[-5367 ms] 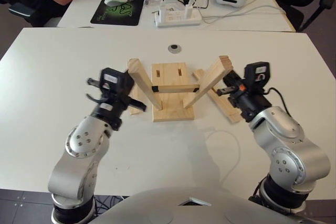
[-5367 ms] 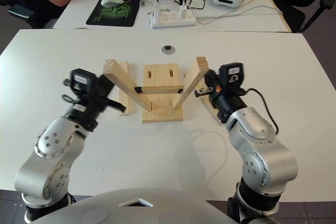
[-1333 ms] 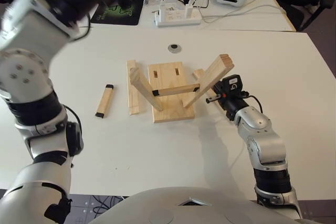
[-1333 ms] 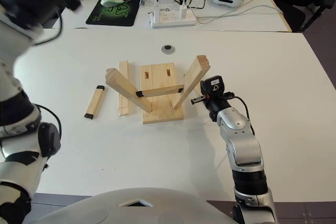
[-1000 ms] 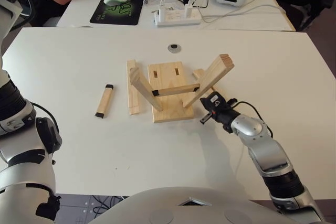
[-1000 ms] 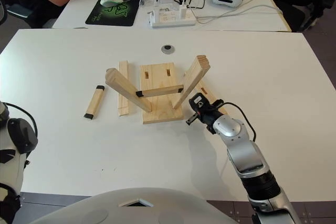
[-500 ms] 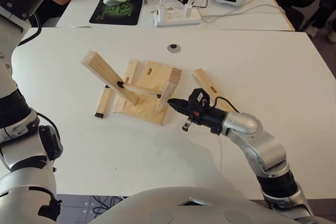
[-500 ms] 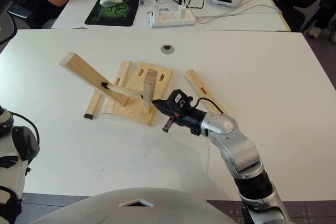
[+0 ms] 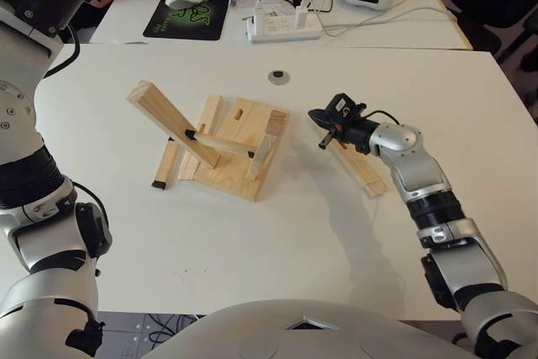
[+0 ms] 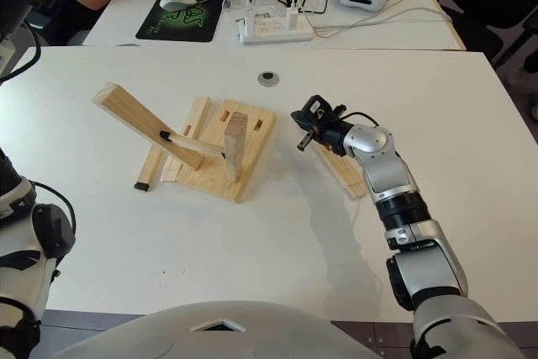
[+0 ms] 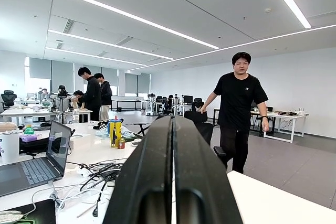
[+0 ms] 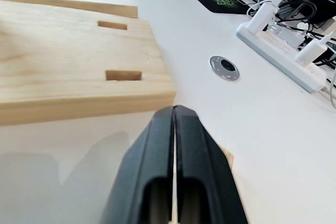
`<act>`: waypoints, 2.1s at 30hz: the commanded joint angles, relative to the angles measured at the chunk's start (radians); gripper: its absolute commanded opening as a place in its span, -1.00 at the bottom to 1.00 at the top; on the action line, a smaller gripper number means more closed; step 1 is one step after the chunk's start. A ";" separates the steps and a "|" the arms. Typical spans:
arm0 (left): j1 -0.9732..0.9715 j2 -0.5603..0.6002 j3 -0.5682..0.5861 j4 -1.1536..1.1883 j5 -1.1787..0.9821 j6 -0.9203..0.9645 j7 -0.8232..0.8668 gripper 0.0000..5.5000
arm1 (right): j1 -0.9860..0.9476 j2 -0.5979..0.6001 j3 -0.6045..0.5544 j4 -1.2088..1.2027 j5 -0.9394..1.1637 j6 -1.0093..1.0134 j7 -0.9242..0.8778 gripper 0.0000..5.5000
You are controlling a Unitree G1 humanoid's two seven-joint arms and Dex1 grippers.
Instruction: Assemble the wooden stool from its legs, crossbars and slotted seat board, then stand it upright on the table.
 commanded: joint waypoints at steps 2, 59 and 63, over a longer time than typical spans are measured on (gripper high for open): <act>0.029 -0.038 -0.023 -0.003 0.037 -0.027 0.011 -1.00 | -0.179 0.132 -0.008 0.373 -0.036 -0.166 0.032 -1.00; 0.048 0.001 0.014 -0.015 0.031 0.025 0.013 -1.00 | 0.387 -0.147 0.203 -0.637 0.081 0.396 0.323 -1.00; 0.057 -0.011 0.022 -0.022 0.029 0.026 0.023 -1.00 | 0.374 -0.139 0.184 -0.666 0.134 0.399 0.356 -1.00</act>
